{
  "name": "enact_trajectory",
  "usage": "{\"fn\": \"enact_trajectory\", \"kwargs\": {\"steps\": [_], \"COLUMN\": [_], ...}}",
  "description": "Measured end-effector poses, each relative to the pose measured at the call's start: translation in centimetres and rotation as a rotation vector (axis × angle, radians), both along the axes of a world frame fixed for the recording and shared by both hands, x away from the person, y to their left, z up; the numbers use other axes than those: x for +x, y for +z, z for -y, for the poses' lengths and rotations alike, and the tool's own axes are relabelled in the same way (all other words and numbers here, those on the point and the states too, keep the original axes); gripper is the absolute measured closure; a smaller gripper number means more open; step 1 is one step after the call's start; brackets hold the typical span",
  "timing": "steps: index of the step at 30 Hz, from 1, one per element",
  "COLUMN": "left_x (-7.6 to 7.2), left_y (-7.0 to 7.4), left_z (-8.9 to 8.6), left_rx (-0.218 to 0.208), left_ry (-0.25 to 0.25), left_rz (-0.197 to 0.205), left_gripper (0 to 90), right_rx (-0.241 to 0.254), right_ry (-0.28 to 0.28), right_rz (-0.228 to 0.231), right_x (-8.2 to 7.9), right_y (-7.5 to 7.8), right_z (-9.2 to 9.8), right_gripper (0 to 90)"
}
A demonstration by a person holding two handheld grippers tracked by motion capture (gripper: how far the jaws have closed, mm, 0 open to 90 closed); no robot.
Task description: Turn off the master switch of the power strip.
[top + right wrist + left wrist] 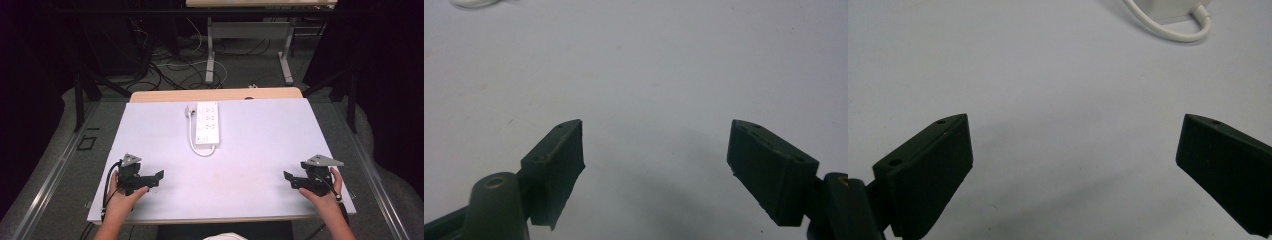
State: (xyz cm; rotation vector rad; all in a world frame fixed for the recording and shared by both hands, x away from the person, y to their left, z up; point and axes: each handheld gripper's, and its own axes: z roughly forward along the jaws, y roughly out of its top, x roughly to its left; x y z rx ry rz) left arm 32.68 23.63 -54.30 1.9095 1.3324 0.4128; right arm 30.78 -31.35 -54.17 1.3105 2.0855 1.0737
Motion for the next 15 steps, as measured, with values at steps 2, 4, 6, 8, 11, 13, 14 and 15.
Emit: {"fn": "enact_trajectory", "kwargs": {"steps": [2, 4, 6, 8, 11, 13, 14, 15], "left_x": [-0.03, -0.08, -0.16, -0.24, -0.28, -0.26, -0.24, -0.21], "left_y": [-0.05, 0.08, 0.13, 0.17, 0.21, 0.22, 0.24, 0.13], "left_z": [0.26, 0.37, 0.55, 0.65, 0.68, 0.68, 0.68, 0.80], "left_rx": [-0.004, 0.013, 0.013, 0.017, 0.017, 0.017, 0.022, 0.022], "left_ry": [0.000, -0.021, -0.021, -0.029, -0.035, -0.037, -0.040, -0.034], "left_rz": [0.017, 0.008, 0.016, 0.021, 0.018, 0.019, 0.018, 0.032], "left_gripper": [1.6, 1.6, 1.6, 1.6, 1.6, 1.6, 1.6, 1.6], "right_rx": [-0.013, -0.011, 0.004, 0.010, 0.015, 0.019, 0.022, 0.019], "right_ry": [0.005, 0.007, 0.015, 0.016, 0.019, 0.015, 0.017, 0.018], "right_rz": [-0.002, -0.006, -0.018, -0.018, -0.020, -0.025, -0.026, -0.024], "right_x": [-0.13, -0.15, -0.16, -0.19, -0.28, -0.29, -0.26, -0.26], "right_y": [-0.28, -0.33, -0.30, -0.24, -0.35, -0.43, -0.57, -0.64], "right_z": [-0.03, -0.11, -0.22, -0.33, -0.49, -0.50, -0.46, -0.42], "right_gripper": [22.0, 22.0, 22.0, 22.0, 21.9, 21.9, 21.9, 21.9]}}
